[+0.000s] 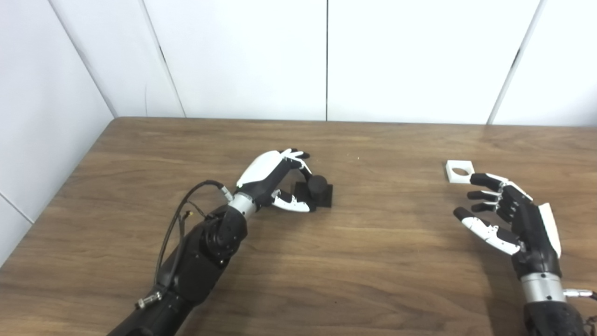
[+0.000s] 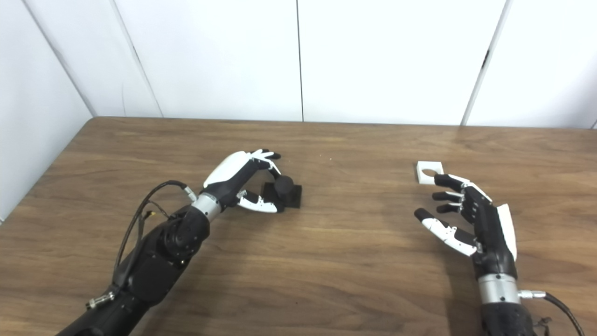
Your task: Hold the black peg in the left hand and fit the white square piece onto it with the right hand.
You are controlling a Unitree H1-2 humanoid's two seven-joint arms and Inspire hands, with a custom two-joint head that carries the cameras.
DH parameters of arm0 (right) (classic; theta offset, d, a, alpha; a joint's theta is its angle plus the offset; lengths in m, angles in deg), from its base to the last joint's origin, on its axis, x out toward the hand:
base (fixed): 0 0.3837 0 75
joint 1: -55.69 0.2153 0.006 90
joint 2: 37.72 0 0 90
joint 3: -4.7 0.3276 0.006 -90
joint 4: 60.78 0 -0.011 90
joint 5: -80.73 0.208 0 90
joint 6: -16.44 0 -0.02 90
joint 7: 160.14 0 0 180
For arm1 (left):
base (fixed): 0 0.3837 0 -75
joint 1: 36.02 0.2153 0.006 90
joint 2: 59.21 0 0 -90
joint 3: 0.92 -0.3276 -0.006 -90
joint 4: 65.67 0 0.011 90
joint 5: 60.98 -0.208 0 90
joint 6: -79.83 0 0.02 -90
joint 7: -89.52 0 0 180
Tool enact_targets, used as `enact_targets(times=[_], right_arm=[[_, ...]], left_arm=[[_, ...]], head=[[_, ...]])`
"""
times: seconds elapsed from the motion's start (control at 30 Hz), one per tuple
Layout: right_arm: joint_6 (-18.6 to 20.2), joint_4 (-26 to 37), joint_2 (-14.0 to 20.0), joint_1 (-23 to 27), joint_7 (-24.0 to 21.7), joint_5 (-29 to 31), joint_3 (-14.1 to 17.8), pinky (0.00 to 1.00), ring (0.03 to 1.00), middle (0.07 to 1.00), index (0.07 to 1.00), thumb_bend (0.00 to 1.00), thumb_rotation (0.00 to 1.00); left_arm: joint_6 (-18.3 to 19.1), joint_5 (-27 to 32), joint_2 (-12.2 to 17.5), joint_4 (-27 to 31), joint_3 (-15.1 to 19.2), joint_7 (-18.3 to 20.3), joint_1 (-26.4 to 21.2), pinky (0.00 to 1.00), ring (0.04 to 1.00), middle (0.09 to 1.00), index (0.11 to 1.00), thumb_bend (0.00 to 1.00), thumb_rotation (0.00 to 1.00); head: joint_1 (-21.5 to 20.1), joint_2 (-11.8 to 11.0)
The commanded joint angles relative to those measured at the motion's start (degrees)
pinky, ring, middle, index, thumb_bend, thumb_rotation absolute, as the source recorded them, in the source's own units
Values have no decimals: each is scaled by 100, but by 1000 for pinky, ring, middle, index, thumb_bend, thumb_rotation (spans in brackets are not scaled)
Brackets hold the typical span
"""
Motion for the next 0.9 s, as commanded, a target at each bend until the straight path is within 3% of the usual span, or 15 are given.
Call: enact_targets(times=[0.0, 0.43, 0.87], right_arm=[[-185, -12, 52, 8, 18, -71, 32, 557, 665, 744, 704, 561, 227], [-150, 30, 69, 0, -17, -71, 32, 562, 667, 751, 710, 550, 230], [-87, 84, 45, -2, -26, -83, 24, 564, 668, 745, 705, 555, 237]], left_arm=[[-228, 75, 138, 180, -34, 215, -22, 1000, 989, 920, 491, 516, 89], [-738, 377, 252, 337, -233, 1021, 94, 1000, 1000, 944, 492, 517, 86], [-1026, 232, 68, 368, -587, 1166, 225, 1000, 1000, 932, 492, 515, 89]], head=[[0, 6], [-26, 23], [-157, 71]])
